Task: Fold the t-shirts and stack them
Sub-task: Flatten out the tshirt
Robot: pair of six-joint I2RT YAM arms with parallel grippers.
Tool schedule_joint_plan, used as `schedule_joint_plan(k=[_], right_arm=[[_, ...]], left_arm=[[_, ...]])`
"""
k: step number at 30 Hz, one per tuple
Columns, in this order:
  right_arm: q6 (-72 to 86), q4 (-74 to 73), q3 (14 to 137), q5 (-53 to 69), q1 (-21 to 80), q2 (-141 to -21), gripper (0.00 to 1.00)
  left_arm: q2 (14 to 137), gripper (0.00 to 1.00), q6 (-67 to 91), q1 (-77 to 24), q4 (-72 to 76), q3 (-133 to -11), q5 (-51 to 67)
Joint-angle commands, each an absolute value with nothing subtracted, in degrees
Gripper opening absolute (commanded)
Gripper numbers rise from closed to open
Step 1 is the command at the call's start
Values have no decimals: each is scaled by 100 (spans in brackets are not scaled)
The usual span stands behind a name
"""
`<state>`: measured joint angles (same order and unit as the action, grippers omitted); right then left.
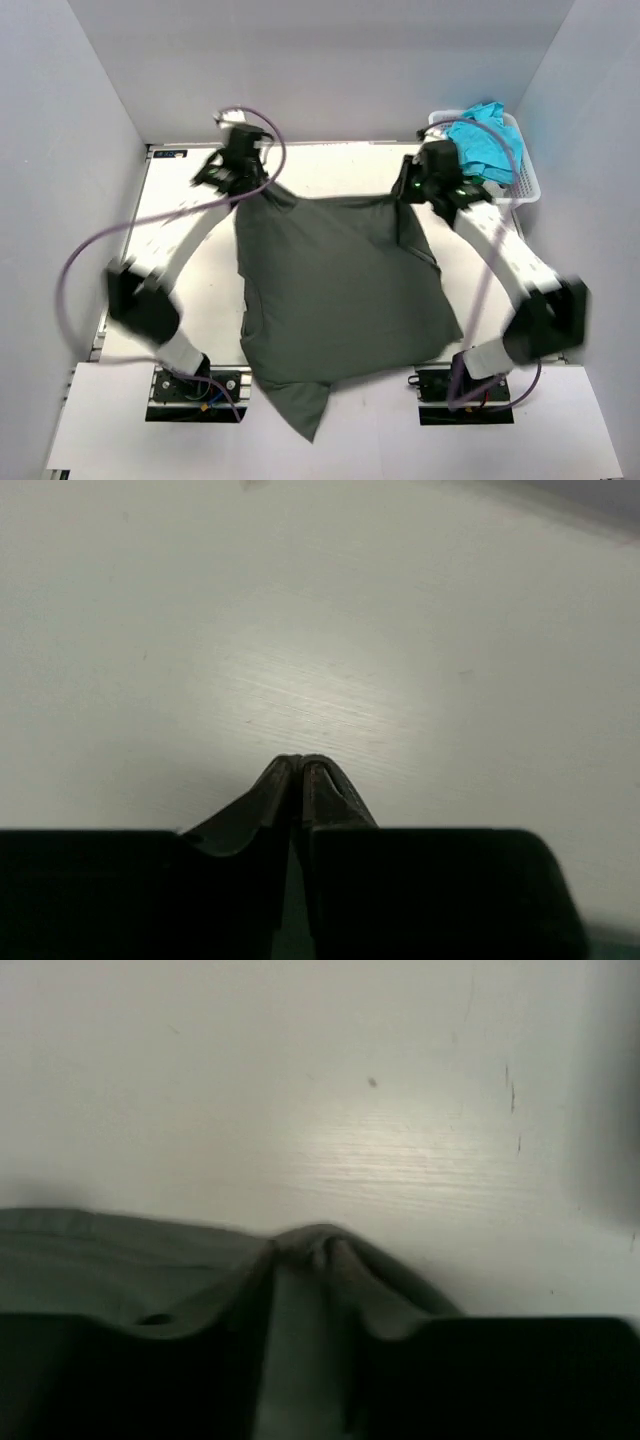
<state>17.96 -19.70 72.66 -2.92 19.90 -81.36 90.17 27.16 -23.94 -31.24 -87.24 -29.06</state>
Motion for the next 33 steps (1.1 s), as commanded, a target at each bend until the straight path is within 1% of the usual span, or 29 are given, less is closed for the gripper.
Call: schedule_joint_plan(k=[1,2,3,4,5,6,8,12,14,16,17,18,20,23,26,29,33], right_arm=[[1907,-1817,7812,-325,1759,-9452,42],[1907,-2167,8266,-308,1732,-9892,57],[1838,-2458,8723,-247,1723,-10044,65],[1776,-2557,8884,-333,1731,-10168,69],[1610,-2610,9068,-377,1766,-10247,75],[1565,-2576,9088,-439,1775,-10222,90],[1503,-2479,8957,-396,1775,-9995,90],[1520,-2540,8588,-264,1793,-9643,90],[1591,-2549,8141,-80,1784,-9431,90],[1643,-2540,7797,-88,1784,-9133,90],[1661,-2523,7448,191,1784,-9080,90],[1696,-2505,7314,219,1784,-8862,90],[1714,-2417,6868,324,1802,-8737,90],[1801,-2426,6419,404,1793,-8491,90],[1907,-2295,6057,422,1793,-8420,90],[1925,-2119,5713,317,1776,-8578,90],[1907,-2013,5949,141,1767,-9061,90]], left_arm=[[10270,26,3127,-1856,-3803,-9451,-3060],[11031,37,3129,-1802,-3997,-9796,-2867],[11335,48,3181,-1802,-4425,-10148,-2865],[11521,58,3182,-1802,-4586,-10821,-2770],[11644,84,3182,-1802,-4684,-11028,-2769],[11645,100,2938,-1802,-4685,-11117,-2621],[11409,100,2839,-1802,-4299,-11014,-2340],[10627,100,2646,-1802,-3815,-10145,-1846],[10259,100,2646,-1942,-3814,-9599,-1715],[10064,100,2820,-1942,-3875,-9046,-1312],[9976,100,2873,-1942,-3876,-8844,-996],[9784,100,2874,-1942,-3824,-8415,-889],[9616,100,3014,-1942,-3754,-8000,-608],[9431,100,3076,-1942,-3604,-7166,-484],[9360,100,3190,-1995,-3472,-6795,-431],[9693,100,3243,-1995,-3349,-6724,-431],[10211,100,3295,-1995,-3470,-7065,-763]])
